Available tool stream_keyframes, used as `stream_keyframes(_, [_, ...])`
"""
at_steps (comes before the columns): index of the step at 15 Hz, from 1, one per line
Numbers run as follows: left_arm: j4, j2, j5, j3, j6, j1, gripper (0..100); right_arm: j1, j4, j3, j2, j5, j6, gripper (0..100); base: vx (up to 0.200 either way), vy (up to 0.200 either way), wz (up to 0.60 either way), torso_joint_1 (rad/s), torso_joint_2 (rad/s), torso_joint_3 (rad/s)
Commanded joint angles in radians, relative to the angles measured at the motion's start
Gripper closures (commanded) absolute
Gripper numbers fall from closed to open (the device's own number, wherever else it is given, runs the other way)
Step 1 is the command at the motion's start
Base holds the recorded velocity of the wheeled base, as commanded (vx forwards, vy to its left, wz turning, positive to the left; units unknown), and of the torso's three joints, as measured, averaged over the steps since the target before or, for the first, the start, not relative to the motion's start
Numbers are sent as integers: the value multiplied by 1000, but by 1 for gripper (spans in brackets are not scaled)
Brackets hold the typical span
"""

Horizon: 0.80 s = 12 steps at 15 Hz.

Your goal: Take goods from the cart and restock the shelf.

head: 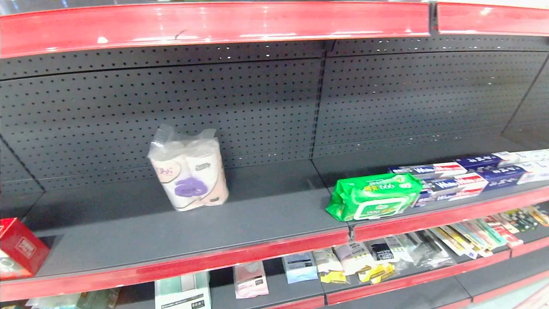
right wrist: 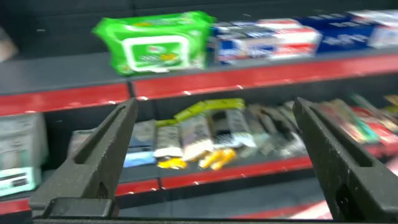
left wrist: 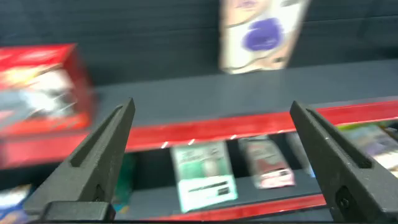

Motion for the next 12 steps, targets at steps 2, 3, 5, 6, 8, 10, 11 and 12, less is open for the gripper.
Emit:
stream_keyframes(2, [0,1,0,0,0,0,0,0,0,-1,1,3,1,0,0,0,-600,2,5,2])
stream_keyframes(3, [0,1,0,0,0,0,0,0,0,-1,1,3,3,0,0,0,-600,2,2,7])
stream_keyframes(5, [0,1,0,0,0,0,0,0,0,0,1,3,3,0,0,0,-600,2,2,-5])
stream_keyframes(6, [0,1,0,0,0,0,0,0,0,-1,1,3,3,0,0,0,-600,2,2,2])
stream_keyframes(8, [0,1,0,0,0,0,0,0,0,-1,1,3,3,0,0,0,-600,2,5,2])
stream_keyframes(10, [0,1,0,0,0,0,0,0,0,0,1,3,1,0,0,0,-600,5,2,5])
stream_keyframes(11, [0,1,0,0,0,0,0,0,0,0,1,3,3,0,0,0,-600,2,2,7])
stream_keyframes(12, [0,1,0,0,0,0,0,0,0,0,1,3,1,0,0,0,-600,2,-2,-2])
